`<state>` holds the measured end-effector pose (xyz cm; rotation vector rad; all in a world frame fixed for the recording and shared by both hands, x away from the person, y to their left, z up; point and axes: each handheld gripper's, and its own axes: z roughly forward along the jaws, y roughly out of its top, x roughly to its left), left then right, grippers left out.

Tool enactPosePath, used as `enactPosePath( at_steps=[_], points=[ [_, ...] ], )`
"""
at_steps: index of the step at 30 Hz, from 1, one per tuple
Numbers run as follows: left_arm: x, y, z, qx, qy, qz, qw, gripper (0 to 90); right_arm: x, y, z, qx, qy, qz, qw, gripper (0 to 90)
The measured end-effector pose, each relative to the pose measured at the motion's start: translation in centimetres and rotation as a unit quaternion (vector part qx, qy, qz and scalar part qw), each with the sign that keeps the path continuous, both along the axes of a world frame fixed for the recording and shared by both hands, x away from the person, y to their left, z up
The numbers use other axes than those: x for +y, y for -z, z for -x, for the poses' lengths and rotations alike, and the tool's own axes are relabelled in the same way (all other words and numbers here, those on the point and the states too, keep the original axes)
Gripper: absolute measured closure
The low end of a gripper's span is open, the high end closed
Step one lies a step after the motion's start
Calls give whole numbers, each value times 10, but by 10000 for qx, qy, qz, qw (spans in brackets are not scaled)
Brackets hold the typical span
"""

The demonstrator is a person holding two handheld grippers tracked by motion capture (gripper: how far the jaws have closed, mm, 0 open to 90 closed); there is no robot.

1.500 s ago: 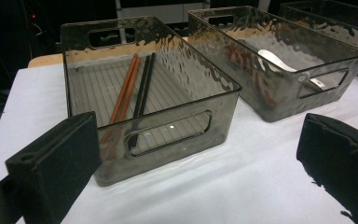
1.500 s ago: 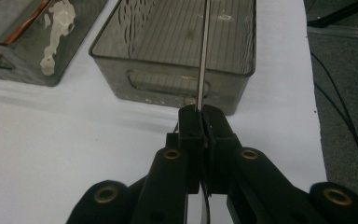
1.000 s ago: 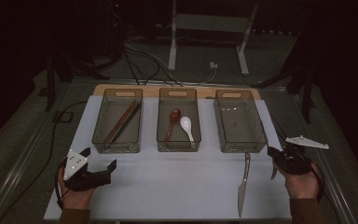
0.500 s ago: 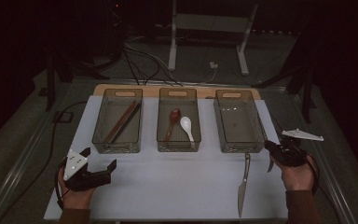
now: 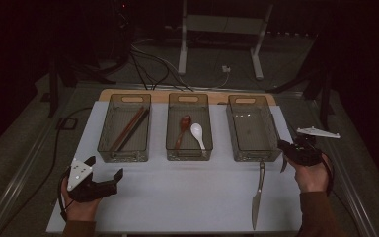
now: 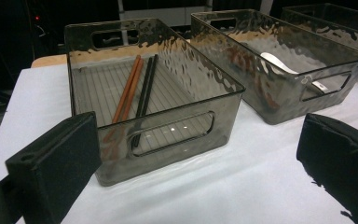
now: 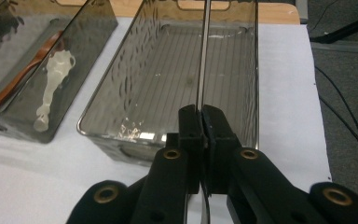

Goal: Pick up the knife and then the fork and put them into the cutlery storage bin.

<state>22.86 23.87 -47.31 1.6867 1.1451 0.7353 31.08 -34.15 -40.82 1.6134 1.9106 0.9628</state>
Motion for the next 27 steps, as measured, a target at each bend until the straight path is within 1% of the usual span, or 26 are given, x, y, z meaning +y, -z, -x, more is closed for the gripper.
enactPosePath(
  at_steps=[6,15,17,21,27],
  points=[
    [0,0,0,5,5,-4,10000,7,0,-2,-10,-24,22,-42,10000,879],
    [0,1,0,9,-6,4,10000,7,3,-6,-25,-88,41,1,10000,879],
    [0,0,0,10,-3,5,10000,7,3,-6,-28,-105,1,-62,9999,879],
    [0,1,0,16,0,1,10000,7,0,-5,-36,-105,39,-203,9997,879],
    [0,1,0,18,-8,8,10000,7,1,-3,-45,-137,80,-119,9998,879]
  ],
)
